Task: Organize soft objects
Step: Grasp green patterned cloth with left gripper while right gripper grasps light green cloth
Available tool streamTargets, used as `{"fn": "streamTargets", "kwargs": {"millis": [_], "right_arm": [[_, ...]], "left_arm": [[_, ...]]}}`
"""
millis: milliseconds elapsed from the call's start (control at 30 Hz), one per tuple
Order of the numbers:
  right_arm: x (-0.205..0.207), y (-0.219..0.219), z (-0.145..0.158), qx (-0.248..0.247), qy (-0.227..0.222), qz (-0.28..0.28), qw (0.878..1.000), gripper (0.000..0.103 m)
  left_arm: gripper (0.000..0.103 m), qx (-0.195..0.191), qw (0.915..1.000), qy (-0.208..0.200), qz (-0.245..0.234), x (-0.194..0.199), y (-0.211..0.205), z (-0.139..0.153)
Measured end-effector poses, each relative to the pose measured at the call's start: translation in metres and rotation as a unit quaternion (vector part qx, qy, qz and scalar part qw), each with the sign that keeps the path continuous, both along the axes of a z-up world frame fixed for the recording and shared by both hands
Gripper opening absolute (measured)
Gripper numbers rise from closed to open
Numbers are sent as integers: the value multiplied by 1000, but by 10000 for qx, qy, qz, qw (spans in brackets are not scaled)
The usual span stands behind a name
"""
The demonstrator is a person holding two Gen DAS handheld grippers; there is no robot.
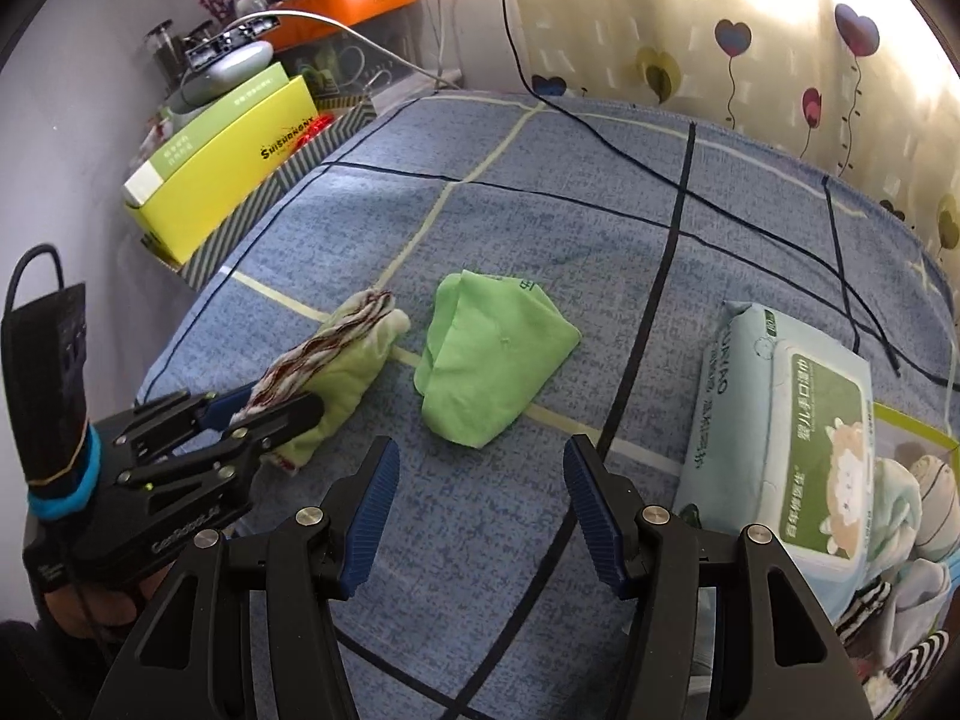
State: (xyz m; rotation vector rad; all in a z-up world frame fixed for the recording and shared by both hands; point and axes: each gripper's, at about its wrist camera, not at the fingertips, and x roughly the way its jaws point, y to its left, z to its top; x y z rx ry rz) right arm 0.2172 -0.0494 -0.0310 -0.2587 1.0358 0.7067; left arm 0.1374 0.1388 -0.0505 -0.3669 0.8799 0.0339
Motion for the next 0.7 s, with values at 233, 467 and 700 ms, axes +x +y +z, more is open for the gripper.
{"fn": "streamTargets", "kwargs": {"millis": [233, 467, 700], "right_arm": [[23, 26, -13, -162, 263, 13, 9995, 57], [57, 41, -42, -371, 708, -275, 9964, 57], [57, 51, -42, -585, 391, -272, 9972, 38]], "left_arm": [[32, -143, 9995, -144, 225, -10, 15, 7], [32, -226, 9992, -152, 277, -9, 20, 6], [32, -215, 9993, -134, 276, -9, 19, 4]]}}
